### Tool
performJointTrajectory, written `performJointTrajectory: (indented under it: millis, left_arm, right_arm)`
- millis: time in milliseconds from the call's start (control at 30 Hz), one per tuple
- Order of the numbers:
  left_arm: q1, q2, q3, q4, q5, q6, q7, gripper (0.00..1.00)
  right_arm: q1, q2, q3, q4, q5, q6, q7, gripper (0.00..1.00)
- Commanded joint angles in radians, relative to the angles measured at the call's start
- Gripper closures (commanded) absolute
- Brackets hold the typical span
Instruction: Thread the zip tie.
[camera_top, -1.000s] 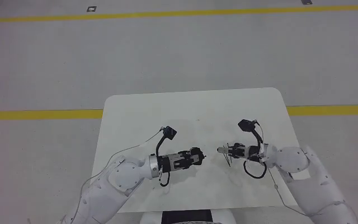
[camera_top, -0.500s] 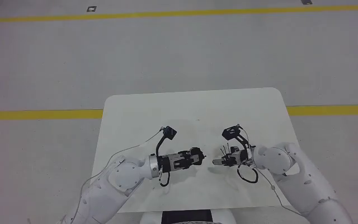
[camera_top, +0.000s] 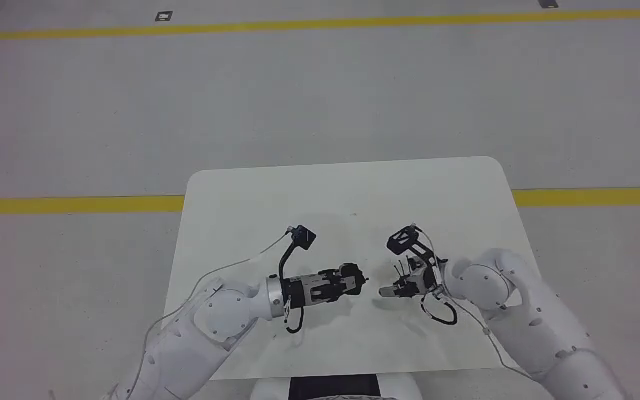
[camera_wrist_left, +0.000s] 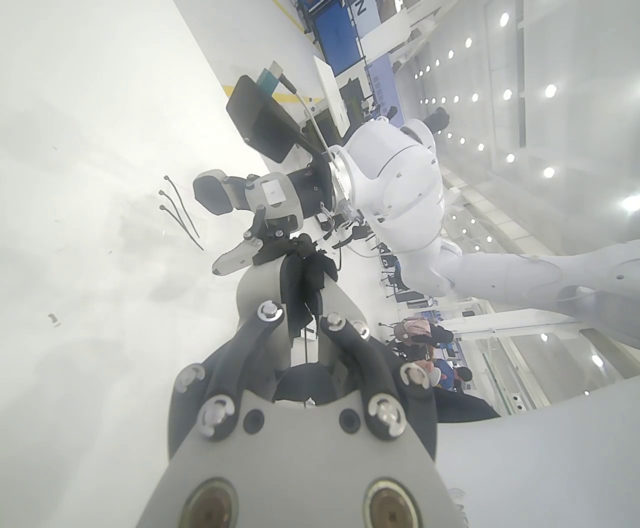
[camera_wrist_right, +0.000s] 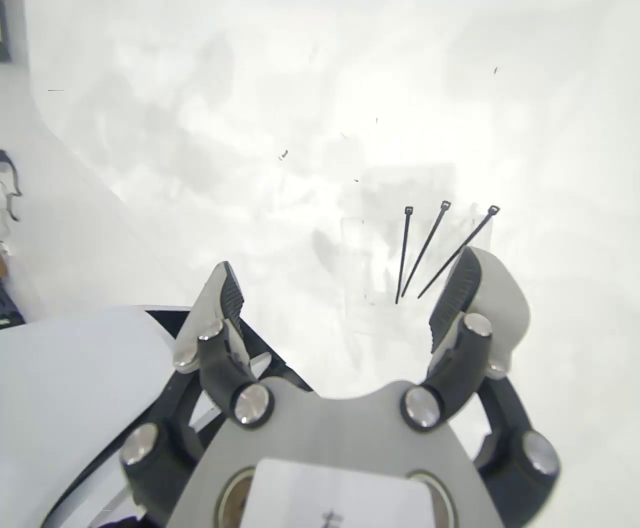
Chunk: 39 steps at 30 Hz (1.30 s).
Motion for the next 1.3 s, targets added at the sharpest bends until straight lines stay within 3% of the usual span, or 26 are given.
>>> performJointTrajectory:
  millis: [0,333,700,733,800,833,1000,1267]
  left_arm:
    - [0.000,0.000,0.000,0.000,0.000,0.000,0.000,1.00]
    - [0.000,0.000,0.000,0.000,0.000,0.000,0.000,1.00]
    - [0.000,0.000,0.000,0.000,0.000,0.000,0.000,1.00]
    - [0.000,0.000,0.000,0.000,0.000,0.000,0.000,1.00]
    - [0.000,0.000,0.000,0.000,0.000,0.000,0.000,1.00]
    - [0.000,0.000,0.000,0.000,0.000,0.000,0.000,1.00]
    - [0.000,0.000,0.000,0.000,0.000,0.000,0.000,1.00]
    - [0.000,0.000,0.000,0.000,0.000,0.000,0.000,1.00]
  right_arm:
    - [0.024,-0.004,-0.035,0.014,-0.016,-0.035,0.014,0.00]
    - [0.042,-0.007,-0.053,0.034,-0.016,-0.047,0.013,0.00]
    - [-0.013,0.008,-0.013,-0.008,-0.039,-0.069,-0.020,0.00]
    - [-0.016,0.009,-0.011,-0.010,-0.042,-0.070,-0.018,0.08]
    - [-0.021,0.012,-0.007,-0.020,-0.050,-0.070,-0.015,0.49]
    - [-0.024,0.012,-0.005,-0.023,-0.052,-0.070,-0.014,0.54]
    - [-0.034,0.017,0.007,-0.033,-0.058,-0.071,-0.010,0.74]
    - [-0.035,0.020,0.013,-0.018,-0.054,-0.064,-0.021,0.77]
